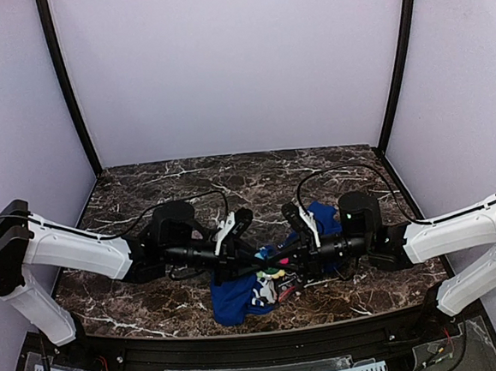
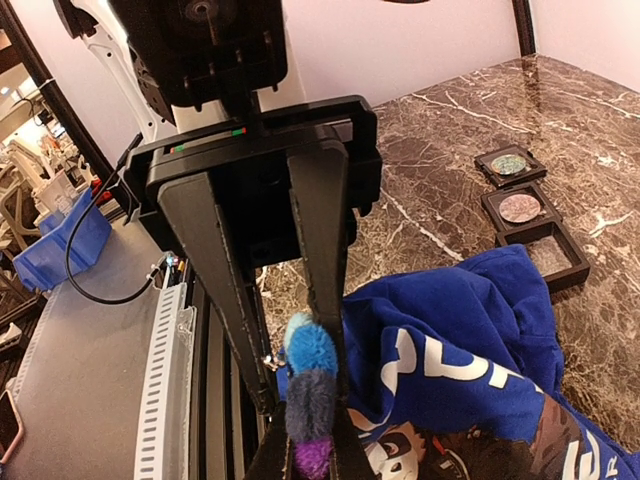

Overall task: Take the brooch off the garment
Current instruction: Close the brooch onto the crumpled clothing.

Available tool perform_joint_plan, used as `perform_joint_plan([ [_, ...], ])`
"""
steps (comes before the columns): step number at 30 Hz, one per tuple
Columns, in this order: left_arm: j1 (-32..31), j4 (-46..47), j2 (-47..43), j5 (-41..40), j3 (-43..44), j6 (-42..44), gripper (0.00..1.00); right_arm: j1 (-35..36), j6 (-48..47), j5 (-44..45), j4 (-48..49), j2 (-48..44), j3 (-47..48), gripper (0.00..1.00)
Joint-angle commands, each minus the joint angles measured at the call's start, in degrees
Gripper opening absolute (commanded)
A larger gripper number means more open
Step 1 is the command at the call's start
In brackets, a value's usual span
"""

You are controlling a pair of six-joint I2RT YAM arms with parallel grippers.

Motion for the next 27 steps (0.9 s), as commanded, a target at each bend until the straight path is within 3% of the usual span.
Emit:
perform_joint_plan([
  [1,-1.34,6.35,-2.83,1.43,-0.53,-0.43,0.2,0.32,0.91,2.74,4.38,-0.43,-0.01,0.0],
  [5,-1.33,6.43,-2.95,1.47,-0.59,-0.31,0.27,0.31,1.0,2.81,4.5,-0.27,0.05,0.0],
  [16,-1.33,5.99,-3.02,-0.2,-0.3,-0.43,0.31,0.05,1.29,3.44,4.49,-0.3,0.05,0.0],
  [27,-1.37,6.68,-2.65,0.12,-0.39,-0.52,0.19,-0.04,1.01,2.15,4.92,-0.62,-0.43,0.0],
])
